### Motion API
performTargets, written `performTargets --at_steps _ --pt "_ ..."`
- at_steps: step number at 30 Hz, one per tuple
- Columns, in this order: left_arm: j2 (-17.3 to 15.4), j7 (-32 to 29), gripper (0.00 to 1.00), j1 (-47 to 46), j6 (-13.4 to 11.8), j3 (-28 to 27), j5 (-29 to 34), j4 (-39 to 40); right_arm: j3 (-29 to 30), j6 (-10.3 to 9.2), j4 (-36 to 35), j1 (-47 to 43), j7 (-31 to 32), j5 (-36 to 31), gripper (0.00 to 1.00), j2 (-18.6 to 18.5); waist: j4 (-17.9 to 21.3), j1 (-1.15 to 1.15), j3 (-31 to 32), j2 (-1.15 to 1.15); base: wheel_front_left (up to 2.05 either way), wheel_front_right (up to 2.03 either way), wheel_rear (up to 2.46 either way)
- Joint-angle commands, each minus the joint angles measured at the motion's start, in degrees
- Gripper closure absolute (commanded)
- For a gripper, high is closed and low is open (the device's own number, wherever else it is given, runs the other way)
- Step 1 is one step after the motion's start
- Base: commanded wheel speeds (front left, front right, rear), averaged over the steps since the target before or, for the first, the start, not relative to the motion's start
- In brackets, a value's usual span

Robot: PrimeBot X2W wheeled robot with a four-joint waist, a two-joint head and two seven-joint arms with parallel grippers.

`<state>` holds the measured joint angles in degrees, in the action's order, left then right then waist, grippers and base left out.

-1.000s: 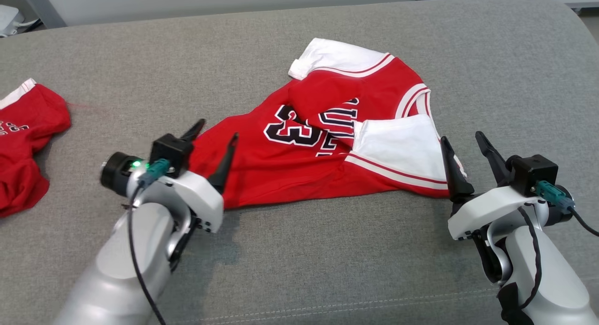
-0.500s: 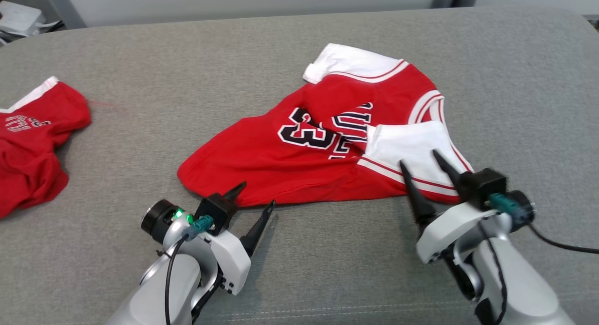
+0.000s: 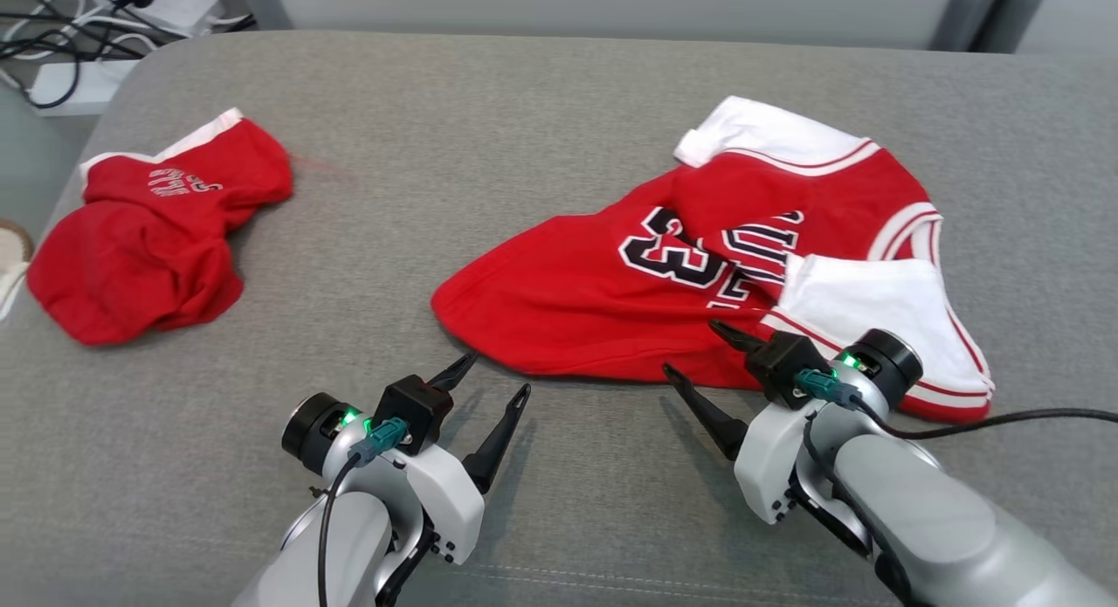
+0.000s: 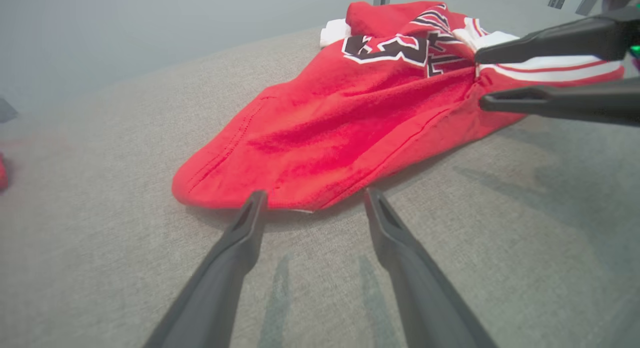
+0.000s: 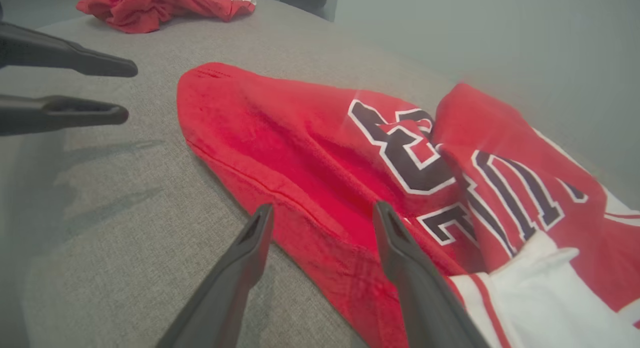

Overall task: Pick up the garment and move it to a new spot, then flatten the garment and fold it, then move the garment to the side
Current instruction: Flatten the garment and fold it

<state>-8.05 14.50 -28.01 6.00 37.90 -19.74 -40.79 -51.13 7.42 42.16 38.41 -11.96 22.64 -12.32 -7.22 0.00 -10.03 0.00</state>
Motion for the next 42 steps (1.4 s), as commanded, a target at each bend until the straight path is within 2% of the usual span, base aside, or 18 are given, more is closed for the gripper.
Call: performTargets --at_steps 1,8,13,14,15,16,17,24,29,31,32,42 --pt "-0.8 0.5 0.00 -0.4 0.2 -2.1 0.3 1.2 -1.1 0.07 -0.3 0.8 0.1 0.7 0.00 -0.3 -1.4 0.00 0.2 0.00 0.00 0.00 0.00" --pt "-0.1 0.5 0.00 0.7 0.6 -3.0 0.8 1.0 -10.4 0.07 4.1 5.1 5.1 5.3 0.00 -2.9 -5.1 0.00 0.6 0.00 0.00 0.00 0.00" --pt "0.4 0.5 0.00 1.2 0.8 -3.6 1.0 1.1 -15.7 0.07 6.2 6.8 9.3 9.5 0.00 -3.9 -6.3 0.00 0.8 0.00 0.00 0.00 0.00" --pt "0.5 0.5 0.00 1.3 0.8 -3.8 1.1 1.1 -16.3 0.07 6.3 7.1 9.3 10.2 0.11 -4.1 -6.4 0.00 0.9 0.00 0.00 0.00 0.00" --pt "0.5 0.5 0.00 1.3 0.9 -4.0 1.2 1.1 -16.3 0.07 6.6 7.5 8.9 11.0 0.58 -4.3 -6.4 0.00 0.9 0.00 0.00 0.00 0.00" --pt "0.6 0.5 0.00 1.4 0.9 -4.2 1.2 1.1 -16.1 0.07 6.9 8.0 8.3 11.7 0.84 -4.5 -6.4 0.00 1.0 0.00 0.00 0.00 0.00" --pt "0.6 0.5 0.00 1.5 0.9 -4.4 1.3 1.1 -15.8 0.07 7.0 8.5 7.3 12.2 1.00 -4.7 -6.2 0.00 1.0 0.00 0.00 0.00 0.00" --pt "0.7 0.5 0.00 1.9 1.1 -6.0 1.5 0.4 -12.0 0.07 6.7 10.0 0.2 15.7 1.00 -6.3 -2.1 0.00 1.8 0.00 0.00 0.00 0.00" --pt "1.1 0.5 0.00 1.3 1.2 -6.3 1.6 -0.3 -14.1 0.07 4.6 10.0 -0.1 15.6 1.00 -6.4 0.9 0.00 2.0 0.00 0.00 0.00 0.00" --pt "1.4 0.5 0.00 1.1 1.3 -6.3 1.6 -0.5 -16.3 0.07 2.7 9.6 0.6 16.5 0.29 -6.0 1.3 0.00 1.8 0.00 0.00 0.00 0.00" --pt "1.6 0.5 0.00 1.0 1.3 -6.3 1.7 -0.6 -17.3 0.07 1.9 9.6 1.0 17.0 0.00 -5.9 1.3 0.00 1.7 0.00 0.00 0.00 0.00" --pt "2.9 0.5 0.00 0.9 1.4 -6.0 1.4 -0.5 -21.7 0.07 -0.1 11.2 4.1 16.9 0.00 -6.1 -3.5 0.00 0.5 0.00 0.00 0.00 0.00"
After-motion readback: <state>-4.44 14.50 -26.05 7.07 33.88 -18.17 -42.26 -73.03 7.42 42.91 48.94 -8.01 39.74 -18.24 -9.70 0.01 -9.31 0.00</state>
